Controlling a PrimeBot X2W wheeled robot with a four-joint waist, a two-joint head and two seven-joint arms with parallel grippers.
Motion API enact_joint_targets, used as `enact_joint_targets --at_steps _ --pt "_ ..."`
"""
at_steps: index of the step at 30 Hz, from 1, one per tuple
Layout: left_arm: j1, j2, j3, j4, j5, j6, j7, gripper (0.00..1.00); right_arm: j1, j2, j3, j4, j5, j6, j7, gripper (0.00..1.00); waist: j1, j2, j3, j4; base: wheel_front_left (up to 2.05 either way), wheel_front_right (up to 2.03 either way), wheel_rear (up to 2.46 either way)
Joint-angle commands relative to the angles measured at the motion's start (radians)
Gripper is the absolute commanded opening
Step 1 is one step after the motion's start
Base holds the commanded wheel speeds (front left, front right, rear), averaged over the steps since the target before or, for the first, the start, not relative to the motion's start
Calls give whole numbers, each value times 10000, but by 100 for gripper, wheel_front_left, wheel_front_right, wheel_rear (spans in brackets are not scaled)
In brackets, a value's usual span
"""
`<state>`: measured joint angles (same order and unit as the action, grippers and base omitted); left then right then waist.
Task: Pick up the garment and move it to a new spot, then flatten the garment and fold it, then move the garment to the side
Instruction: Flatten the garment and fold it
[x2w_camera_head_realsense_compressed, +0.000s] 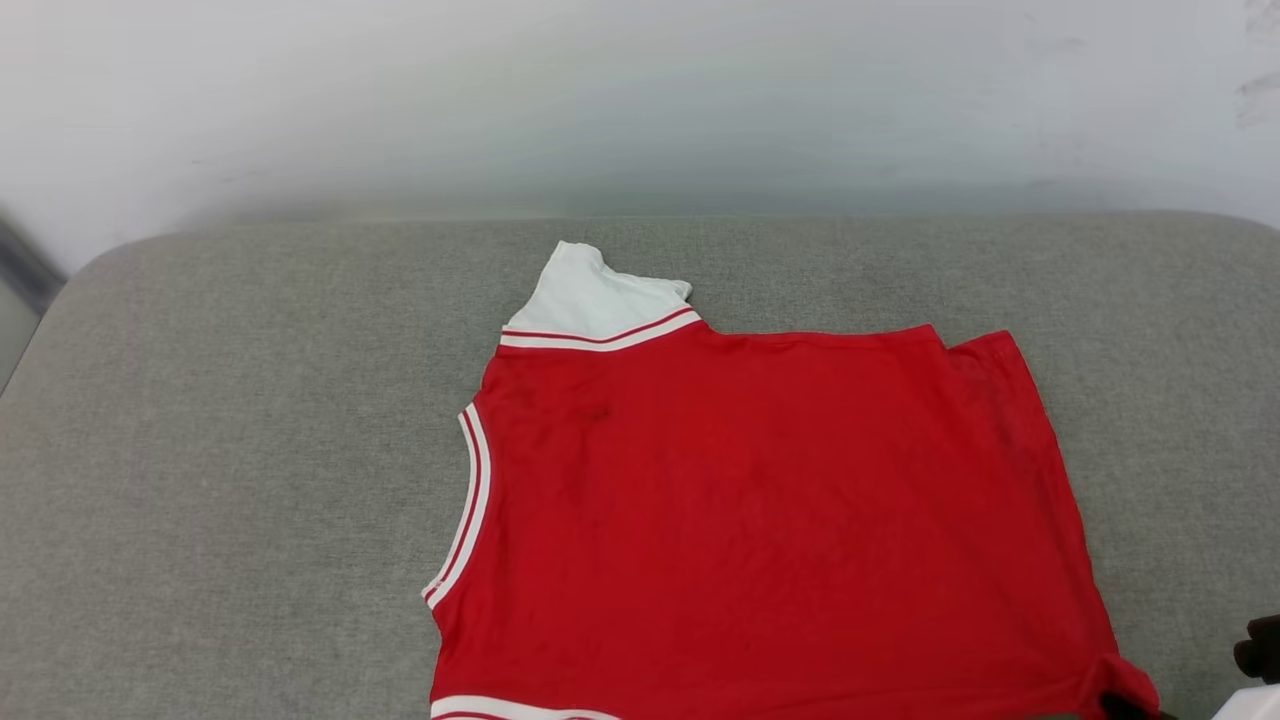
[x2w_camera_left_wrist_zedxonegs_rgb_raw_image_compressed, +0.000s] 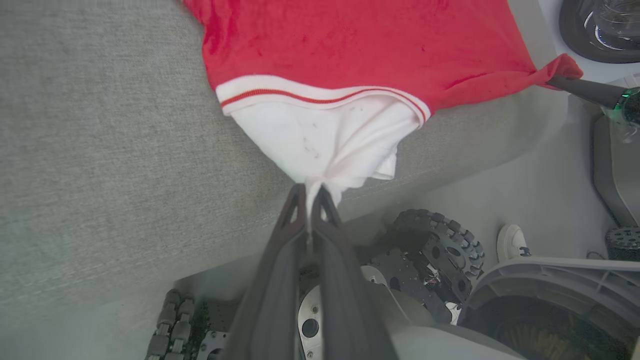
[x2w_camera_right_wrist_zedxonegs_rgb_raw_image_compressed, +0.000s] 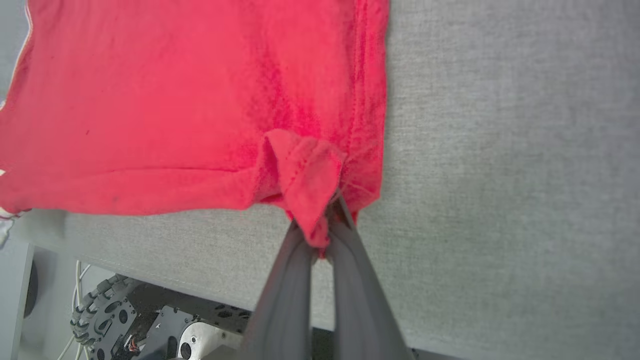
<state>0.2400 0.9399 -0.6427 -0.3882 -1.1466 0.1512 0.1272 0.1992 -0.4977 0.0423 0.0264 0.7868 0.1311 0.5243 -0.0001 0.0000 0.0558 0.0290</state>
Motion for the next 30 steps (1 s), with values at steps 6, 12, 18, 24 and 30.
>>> enact_joint_targets --at_steps 6,12,18,24,30 --pt "-544 -30 524 -152 59 -239 -487 0 -87 607 -675 -848 -208 -7 409 0 1 0 282 -85 0 0 0" --pt "-1508 -120 1146 122 401 -380 -963 0 -709 920 -1038 -1430 -245 -6 816 0 1 0 921 -132 0 0 0" --pt "-2723 -246 1208 675 852 -596 -713 0 -1652 1061 -996 -1420 -714 -6 1174 0 1 0 1744 -184 0 0 0" --pt "-3748 -542 1092 1401 1212 -766 -429 0 -2401 1150 -946 -1040 -1162 -6 1251 0 1 0 2303 -233 0 0 0" --pt "-4852 -949 749 2399 1651 -1025 6 0 -2995 1269 -864 -571 -1574 -6 1308 0 1 0 2739 -290 0 0 0"
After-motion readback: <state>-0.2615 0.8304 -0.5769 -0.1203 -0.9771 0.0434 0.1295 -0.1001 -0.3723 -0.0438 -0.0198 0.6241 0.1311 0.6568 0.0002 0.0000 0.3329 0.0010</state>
